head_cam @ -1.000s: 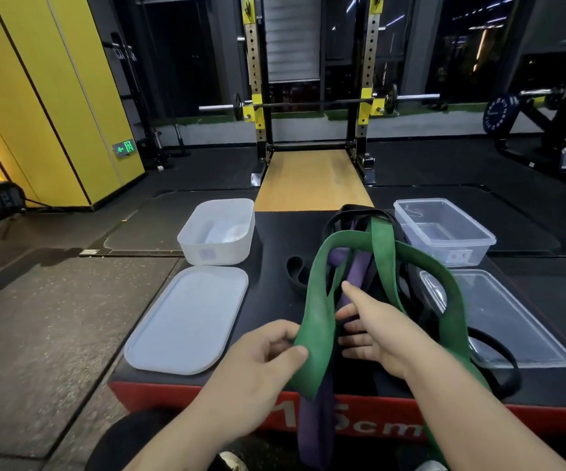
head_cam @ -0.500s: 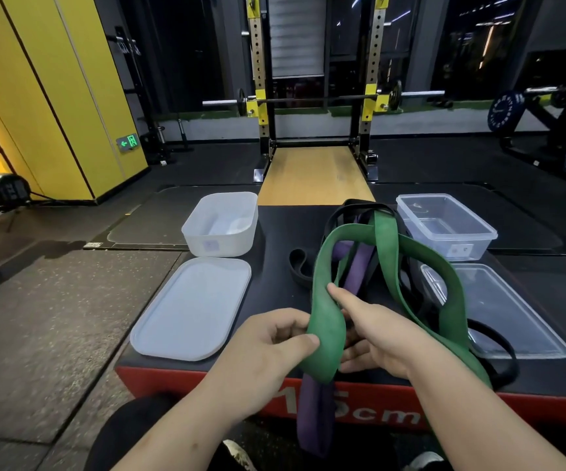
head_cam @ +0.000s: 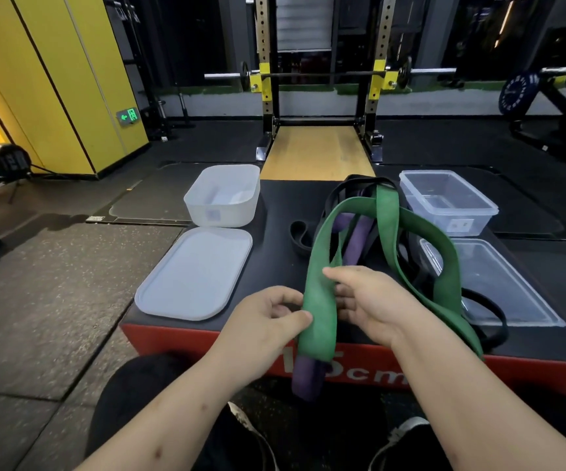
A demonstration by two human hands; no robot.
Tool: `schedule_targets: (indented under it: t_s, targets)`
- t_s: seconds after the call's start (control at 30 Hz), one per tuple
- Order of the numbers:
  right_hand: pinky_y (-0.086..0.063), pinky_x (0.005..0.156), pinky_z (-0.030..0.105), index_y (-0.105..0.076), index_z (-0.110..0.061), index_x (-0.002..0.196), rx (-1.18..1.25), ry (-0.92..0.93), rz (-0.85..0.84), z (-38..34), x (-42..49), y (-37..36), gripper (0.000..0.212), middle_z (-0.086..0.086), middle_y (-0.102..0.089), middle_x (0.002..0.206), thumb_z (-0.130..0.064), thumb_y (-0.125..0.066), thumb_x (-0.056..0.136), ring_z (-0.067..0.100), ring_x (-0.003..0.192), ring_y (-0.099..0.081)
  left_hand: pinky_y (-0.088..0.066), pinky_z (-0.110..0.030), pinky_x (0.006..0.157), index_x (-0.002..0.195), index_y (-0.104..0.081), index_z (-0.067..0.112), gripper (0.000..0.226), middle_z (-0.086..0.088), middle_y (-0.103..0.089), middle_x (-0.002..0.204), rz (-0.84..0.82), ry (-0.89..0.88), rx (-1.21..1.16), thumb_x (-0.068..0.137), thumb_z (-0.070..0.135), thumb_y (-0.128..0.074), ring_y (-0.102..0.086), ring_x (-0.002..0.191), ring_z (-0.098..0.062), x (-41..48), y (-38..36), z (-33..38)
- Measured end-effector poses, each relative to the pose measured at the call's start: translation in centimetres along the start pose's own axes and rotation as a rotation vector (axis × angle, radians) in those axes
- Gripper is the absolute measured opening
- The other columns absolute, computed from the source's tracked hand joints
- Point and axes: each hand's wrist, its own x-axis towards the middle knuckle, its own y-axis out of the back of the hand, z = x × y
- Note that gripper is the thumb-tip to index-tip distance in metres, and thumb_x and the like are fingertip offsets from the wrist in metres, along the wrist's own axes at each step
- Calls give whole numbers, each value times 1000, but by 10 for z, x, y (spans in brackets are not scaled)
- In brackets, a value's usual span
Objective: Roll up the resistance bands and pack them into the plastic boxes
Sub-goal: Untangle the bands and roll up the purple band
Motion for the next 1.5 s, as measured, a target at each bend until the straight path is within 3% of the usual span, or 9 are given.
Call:
schedule_targets:
  t_s: [0.23, 0.33, 0.47, 0.57, 0.67, 0.87, 1.1, 1.33, 1.5]
  targets:
    - [-58, 74, 39, -63, 8, 119, 229, 91, 72, 4, 9, -4, 28, 17, -73, 95, 5, -64, 91, 25, 76, -71, -48, -41, 70, 88, -71, 21, 23, -7, -65, 76, -61, 135, -75, 65, 24, -74, -59, 68, -22, 10, 1, -10]
    - [-58, 74, 37, -60, -5, 105, 216, 201, 56, -4, 7, -4, 23, 13, -75, 95, 12, -63, 90, 23, 80, -72, -47, -42, 76, 95, -70, 17, 32, -6, -65, 83, 26, 220, -247, 63, 25, -68, -59, 79, -23, 32, 4, -5]
    - [-62, 83, 38, -53, 11, 133, 155, 243, -45, -3, 10, -5, 44, 23, -74, 111, 14, -61, 90, 34, 101, -73, -46, -43, 85, 100, -67, 13, 40, -13, -64, 97, 25, 342, -424, 74, 42, -68, -60, 89, -28, 75, 9, 8]
    - [-56, 97, 44, -56, 4, 135, 124, 287, -152, 0, 10, -7, 47, 25, -70, 122, 17, -57, 90, 37, 112, -68, -52, -46, 99, 115, -72, 2, 67, -14, -70, 104, -123, 421, -400, 77, 58, -68, -67, 93, -35, 108, 7, 15]
    - [-58, 94, 35, -56, -8, 137, 146, 327, -253, 1, 9, -9, 53, 15, -73, 122, 19, -53, 91, 26, 112, -70, -54, -42, 97, 115, -70, 3, 57, -17, -72, 105, -293, 461, -488, 90, 53, -62, -69, 95, -31, 127, 4, 23]
    - [-54, 85, 31, -49, -27, 147, -13, 241, -334, 4, 20, 6, 80, 12, -74, 110, 1, -70, 76, 22, 98, -70, -57, -47, 92, 129, -64, 0, 49, -19, -68, 103, -167, 462, -671, 94, 35, -60, -69, 89, -33, 158, 9, 14]
    - [-57, 78, 37, -70, -11, 120, -134, 146, -129, -21, 51, 9, 22, 12, -68, 100, -22, -60, 102, 26, 88, -71, -55, -32, 59, 111, -74, 2, 52, -13, -69, 83, -43, 371, -598, 93, 51, -68, -62, 61, -24, 179, 14, 0]
    - [-61, 89, 42, -54, -1, 125, 153, -60, 54, -59, 114, 12, 61, 27, -66, 121, -56, -58, 99, 35, 105, -73, -50, -26, 53, 120, -71, 8, 23, -9, -69, 88, 42, 157, -505, 100, 15, -61, -58, 56, -14, 186, 28, 3]
    - [-64, 76, 43, -58, 0, 123, 256, 42, 23, -97, 143, -10, 33, 22, -68, 115, -28, -57, 105, 34, 93, -73, -52, -31, 57, 136, -59, 17, 39, -4, -69, 95, 35, 83, -465, 99, 7, -63, -63, 58, -21, 183, 35, 5]
